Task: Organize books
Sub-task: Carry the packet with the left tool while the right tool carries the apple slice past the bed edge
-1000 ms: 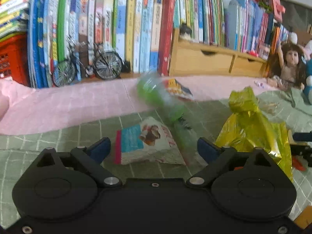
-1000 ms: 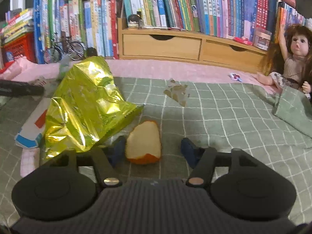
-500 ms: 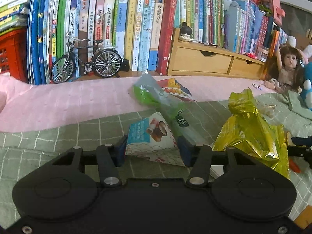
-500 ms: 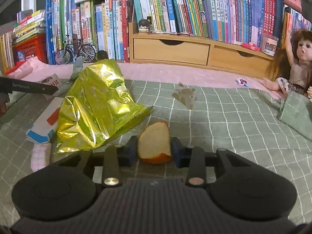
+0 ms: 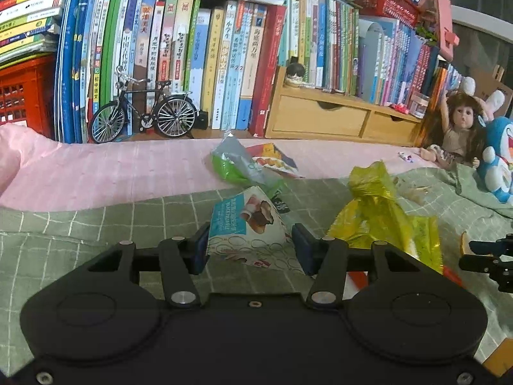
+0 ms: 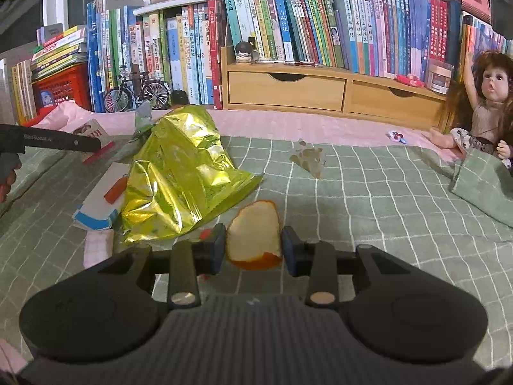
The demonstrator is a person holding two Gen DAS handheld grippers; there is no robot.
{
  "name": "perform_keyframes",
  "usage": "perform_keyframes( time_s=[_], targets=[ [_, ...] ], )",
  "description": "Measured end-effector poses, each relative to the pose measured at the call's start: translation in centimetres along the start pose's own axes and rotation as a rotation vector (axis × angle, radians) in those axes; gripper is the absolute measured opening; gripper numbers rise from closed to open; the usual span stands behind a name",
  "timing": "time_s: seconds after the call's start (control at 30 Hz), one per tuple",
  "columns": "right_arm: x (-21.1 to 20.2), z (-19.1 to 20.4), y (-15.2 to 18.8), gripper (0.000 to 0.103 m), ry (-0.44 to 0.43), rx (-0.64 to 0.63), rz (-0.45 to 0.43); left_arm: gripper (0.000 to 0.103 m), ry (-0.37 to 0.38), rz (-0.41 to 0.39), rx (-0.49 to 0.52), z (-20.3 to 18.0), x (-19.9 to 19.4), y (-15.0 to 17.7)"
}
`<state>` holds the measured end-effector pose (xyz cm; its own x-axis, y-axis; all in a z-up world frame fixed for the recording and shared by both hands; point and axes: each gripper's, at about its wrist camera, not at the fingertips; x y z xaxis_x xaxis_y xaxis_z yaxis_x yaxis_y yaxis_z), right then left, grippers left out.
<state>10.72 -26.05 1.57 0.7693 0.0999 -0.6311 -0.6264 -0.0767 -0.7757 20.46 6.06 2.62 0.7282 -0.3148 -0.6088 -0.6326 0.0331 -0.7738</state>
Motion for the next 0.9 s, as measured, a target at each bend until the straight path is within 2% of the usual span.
perform_keyframes(
  time_s=[0.27, 0.5, 0.63, 0.9],
  targets=[
    [-2.0, 0.7, 0.9, 0.042, -0.015, -0.007, -0.002, 0.05, 0.035, -0.023, 0.014, -1.1, -3.8, 0.9],
    [-4.5, 1.2, 1.9, 0.042, -0.03, 0.0, -0.017, 0.05, 0.083, -0.016, 0.004, -2.0, -7.5, 3.2],
    [-5.6, 1.6, 2.5, 0.043, -0.043, 0.015, -0.019, 0.051, 0.08, -0.026, 0.045, -3.0, -9.4, 4.4],
    [-8.7, 2.9, 4.0, 0.043, -0.048, -0.008, -0.03, 0.051, 0.099, -0.062, 0.064, -4.3, -13.5, 7.1]
  ],
)
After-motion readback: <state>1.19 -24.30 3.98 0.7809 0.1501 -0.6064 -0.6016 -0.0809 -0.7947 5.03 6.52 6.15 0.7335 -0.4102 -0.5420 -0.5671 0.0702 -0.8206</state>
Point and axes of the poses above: each gripper's, at about its wrist camera, not at the fingertips, and x roughly the way its jaws point, z to its left, y to its underside, and after that the axes turned 5 degrees about z, right-handed
